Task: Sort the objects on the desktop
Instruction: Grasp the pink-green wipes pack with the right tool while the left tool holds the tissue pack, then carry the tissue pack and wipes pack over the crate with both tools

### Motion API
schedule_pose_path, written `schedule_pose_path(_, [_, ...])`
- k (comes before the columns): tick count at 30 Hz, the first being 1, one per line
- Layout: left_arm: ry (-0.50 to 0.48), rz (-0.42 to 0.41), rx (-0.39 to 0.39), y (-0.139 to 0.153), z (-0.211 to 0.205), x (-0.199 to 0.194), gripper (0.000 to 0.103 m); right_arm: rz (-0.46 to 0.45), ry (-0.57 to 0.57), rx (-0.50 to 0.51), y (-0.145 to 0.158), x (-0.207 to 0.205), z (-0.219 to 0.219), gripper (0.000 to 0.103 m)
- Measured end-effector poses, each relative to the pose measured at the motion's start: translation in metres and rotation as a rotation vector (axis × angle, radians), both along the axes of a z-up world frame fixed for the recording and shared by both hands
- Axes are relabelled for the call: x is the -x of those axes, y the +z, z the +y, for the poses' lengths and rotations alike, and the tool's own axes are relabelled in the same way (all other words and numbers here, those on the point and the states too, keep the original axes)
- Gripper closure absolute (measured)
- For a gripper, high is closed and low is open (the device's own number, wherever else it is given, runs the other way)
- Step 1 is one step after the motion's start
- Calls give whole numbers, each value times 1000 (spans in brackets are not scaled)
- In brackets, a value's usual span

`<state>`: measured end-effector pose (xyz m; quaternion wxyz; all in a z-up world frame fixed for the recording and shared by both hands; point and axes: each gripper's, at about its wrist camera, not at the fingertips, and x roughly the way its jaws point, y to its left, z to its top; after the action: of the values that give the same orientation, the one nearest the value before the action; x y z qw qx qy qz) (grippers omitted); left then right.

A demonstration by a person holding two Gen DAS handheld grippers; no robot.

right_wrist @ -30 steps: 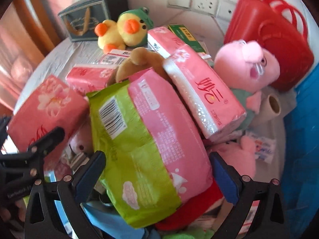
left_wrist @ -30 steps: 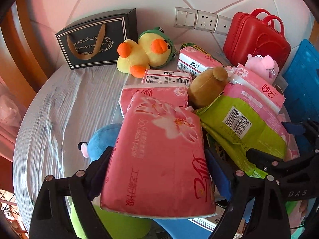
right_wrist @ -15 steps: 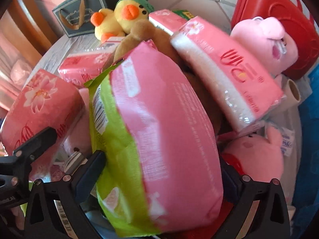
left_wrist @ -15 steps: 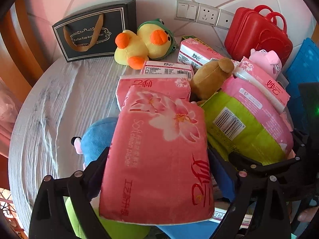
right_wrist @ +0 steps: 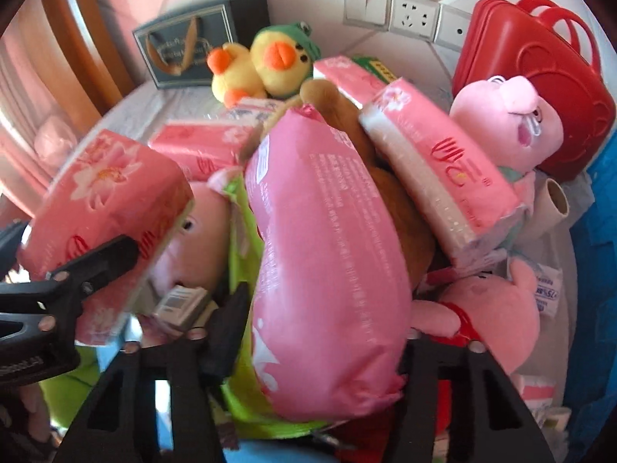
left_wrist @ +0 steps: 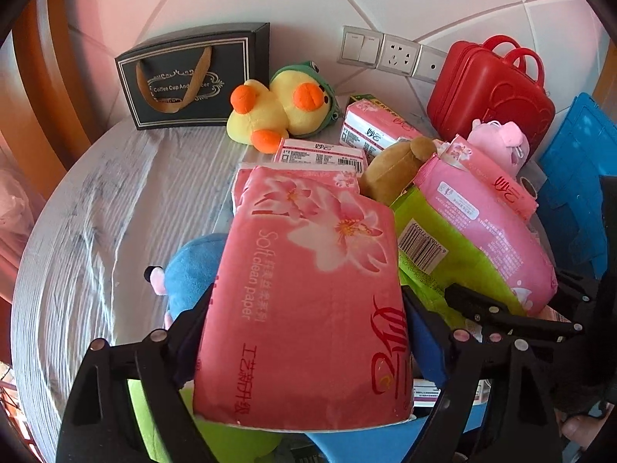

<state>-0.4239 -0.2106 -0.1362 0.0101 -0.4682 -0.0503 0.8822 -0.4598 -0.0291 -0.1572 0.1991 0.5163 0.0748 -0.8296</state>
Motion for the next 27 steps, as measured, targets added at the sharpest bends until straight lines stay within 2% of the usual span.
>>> schedule_pose_path(5, [-3,76,18,30,4,-17,15,103,-19,35,33,-15,7,71])
schedule_pose_path(11, [-25,145,28,61,13,-46,15,183,-35,29,66,-41,7,73])
schedule_pose_path(17, [-84,217,13,93,30,-86,15,316,-64,26,122,-93,23,73])
schedule_pose_path(23, [-171,290,-23,124,68,-116,15,430,-158,-5,172,-136,58,73])
schedule_pose_path(27, [-250,332,-32,147,118,-130,15,493,-240,-32,203,-161,99,73])
